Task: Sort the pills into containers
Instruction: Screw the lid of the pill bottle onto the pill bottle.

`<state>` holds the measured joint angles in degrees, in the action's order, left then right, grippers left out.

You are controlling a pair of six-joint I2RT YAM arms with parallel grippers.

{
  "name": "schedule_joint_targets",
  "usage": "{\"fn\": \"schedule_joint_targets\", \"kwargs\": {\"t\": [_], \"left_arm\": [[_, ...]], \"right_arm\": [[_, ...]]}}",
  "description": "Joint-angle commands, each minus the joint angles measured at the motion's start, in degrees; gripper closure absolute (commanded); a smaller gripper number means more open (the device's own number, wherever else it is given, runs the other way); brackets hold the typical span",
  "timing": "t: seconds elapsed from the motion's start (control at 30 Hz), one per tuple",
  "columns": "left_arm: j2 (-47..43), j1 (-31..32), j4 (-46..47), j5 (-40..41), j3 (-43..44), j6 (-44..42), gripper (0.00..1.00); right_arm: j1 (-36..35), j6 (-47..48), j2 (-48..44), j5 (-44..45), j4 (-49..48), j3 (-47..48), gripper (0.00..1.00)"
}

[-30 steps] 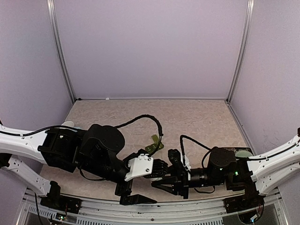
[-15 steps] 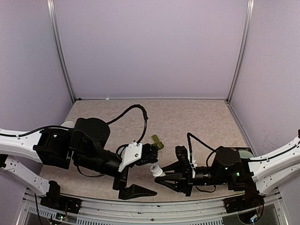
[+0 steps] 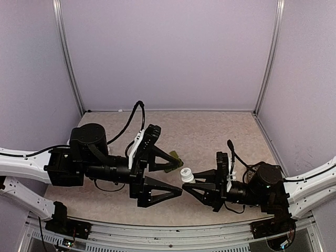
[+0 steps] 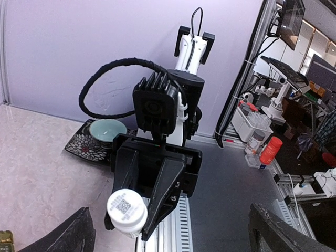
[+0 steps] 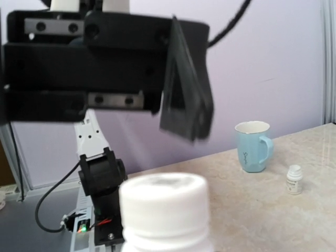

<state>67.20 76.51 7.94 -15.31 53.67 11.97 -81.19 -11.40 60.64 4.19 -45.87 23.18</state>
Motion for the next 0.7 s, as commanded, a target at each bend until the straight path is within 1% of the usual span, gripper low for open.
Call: {"fn": "schedule_joint_targets", "kwargs": {"t": [0.0, 0.23, 0.4, 0.67], "left_arm": [[2.32, -0.37, 7.64, -2.34, -0.41, 4.08, 0.01], [5.15, -0.47, 7.78, -2.79, 1.21, 4.13, 0.01], [5.29, -0.45, 7.27, -2.23, 1.53, 3.32, 0.01], [5.02, -0.43, 5.40, 0.24, 1.94, 1.59, 0.01]], "right_arm": [[0.50, 0.78, 1.21, 1.84, -3.71, 1.74, 0.84], [0.50, 0.47, 1.63, 2.41, -3.72, 2.11, 0.84], [0.55, -0.38, 2.49, 3.88, -2.79, 2.26, 0.84], [0.50, -1.33, 4.07, 2.83, -3.14, 2.57, 0.84]]}}
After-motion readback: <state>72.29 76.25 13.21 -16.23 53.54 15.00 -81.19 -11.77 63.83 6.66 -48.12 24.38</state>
